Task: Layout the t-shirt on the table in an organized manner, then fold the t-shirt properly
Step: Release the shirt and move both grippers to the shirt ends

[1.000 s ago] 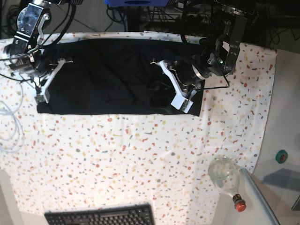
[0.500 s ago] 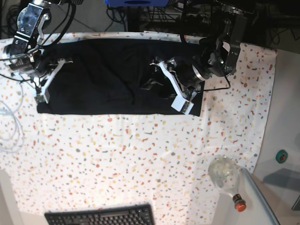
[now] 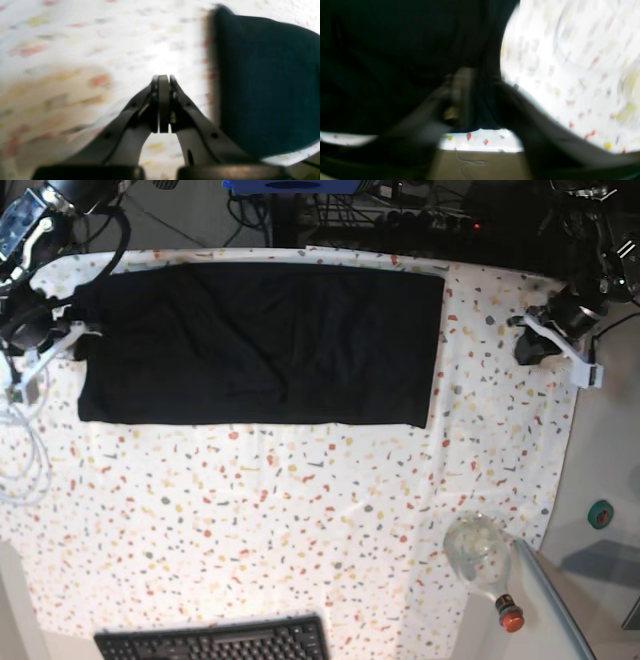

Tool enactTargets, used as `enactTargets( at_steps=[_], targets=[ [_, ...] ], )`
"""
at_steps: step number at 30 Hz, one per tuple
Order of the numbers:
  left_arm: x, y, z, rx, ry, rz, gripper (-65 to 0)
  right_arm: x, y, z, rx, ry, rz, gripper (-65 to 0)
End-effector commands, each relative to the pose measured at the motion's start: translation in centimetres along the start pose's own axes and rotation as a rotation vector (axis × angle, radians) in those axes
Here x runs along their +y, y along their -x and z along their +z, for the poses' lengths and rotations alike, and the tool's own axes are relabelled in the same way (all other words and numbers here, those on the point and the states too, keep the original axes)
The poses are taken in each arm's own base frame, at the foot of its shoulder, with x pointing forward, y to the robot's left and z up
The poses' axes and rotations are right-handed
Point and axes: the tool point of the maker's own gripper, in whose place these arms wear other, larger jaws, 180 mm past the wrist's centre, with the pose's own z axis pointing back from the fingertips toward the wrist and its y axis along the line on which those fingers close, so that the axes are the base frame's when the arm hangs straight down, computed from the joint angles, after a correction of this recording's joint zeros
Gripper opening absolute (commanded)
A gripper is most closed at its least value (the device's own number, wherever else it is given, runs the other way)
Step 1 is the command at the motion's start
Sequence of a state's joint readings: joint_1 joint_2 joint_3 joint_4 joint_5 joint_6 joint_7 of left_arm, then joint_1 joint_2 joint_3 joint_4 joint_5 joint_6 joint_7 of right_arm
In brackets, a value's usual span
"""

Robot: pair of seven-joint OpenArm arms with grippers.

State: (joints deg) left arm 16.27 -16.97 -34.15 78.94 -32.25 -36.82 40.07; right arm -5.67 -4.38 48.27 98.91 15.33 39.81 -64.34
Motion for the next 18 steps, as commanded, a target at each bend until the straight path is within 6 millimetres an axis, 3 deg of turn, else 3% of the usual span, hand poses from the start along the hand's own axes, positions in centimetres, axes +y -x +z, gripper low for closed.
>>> enactTargets(
  at_steps=[1,2,4,11,15,18],
  targets=[
    [0.5,-1.2,0.6,-0.047,0.006,-0.001,-65.0,-1.0,-1.0,0.1,-0.033,-0.018,-0.03,-24.5],
    [1.3,-0.9,0.9,-0.049,-0.013,0.018,-65.0,-1.5,-0.9,-0.3,-0.027,-0.062,-0.082,-17.7],
    [2.3,-0.7,1.3,-0.039,-0.049,0.01,-65.0,-1.7,0.0,-1.5,0.007,-0.146,-0.152,-11.7],
    [2.1,0.4,0.7,0.045,-0.119,-0.108,-65.0,-2.9,0.7,-3.7,0.031,-0.261,-0.272,-11.4],
    [2.2,0.5,0.1,0.066,-0.137,-0.132,-65.0,-2.2,0.5,-4.2,0.013,-0.308,-0.306,-11.4],
    [0.9,0.7,-1.0,0.081,-0.117,-0.178,-65.0,-1.1,-0.3,-5.3,0.002,-0.346,-0.315,-11.4]
  ],
)
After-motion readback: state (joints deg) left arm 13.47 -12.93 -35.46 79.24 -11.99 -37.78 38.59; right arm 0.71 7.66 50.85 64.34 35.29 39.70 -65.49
